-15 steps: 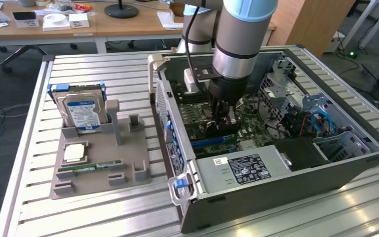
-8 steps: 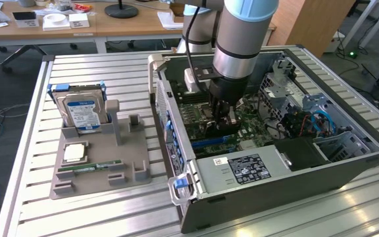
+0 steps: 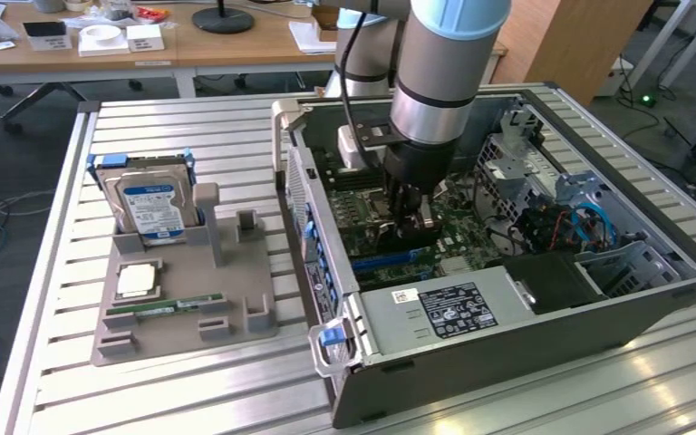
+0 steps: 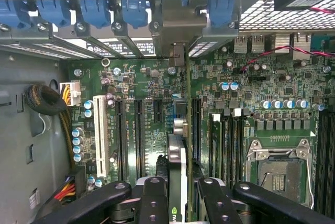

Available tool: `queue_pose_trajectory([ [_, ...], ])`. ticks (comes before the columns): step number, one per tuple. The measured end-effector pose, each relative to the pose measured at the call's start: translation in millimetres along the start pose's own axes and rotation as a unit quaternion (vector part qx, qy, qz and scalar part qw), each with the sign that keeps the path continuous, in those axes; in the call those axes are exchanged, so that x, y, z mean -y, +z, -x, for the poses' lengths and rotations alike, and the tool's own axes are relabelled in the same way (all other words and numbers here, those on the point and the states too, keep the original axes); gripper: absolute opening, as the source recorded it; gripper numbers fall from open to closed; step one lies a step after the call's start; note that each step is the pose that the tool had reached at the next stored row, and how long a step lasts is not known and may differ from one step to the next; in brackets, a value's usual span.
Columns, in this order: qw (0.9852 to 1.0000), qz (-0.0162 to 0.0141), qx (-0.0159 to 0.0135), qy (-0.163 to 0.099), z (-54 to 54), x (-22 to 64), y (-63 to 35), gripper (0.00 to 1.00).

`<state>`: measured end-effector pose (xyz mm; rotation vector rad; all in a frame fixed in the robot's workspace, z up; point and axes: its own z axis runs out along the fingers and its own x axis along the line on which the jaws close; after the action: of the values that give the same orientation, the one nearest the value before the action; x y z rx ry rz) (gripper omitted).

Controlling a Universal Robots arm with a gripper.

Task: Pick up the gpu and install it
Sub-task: 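Insert the gpu into the slot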

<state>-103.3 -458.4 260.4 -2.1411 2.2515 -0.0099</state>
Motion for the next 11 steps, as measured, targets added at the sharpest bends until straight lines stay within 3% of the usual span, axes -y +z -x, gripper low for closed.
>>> queue_pose_trajectory([
  [11, 1.0000, 0.0014, -0.0001, 0.000, 0.0, 0.5, 0.0, 0.27],
])
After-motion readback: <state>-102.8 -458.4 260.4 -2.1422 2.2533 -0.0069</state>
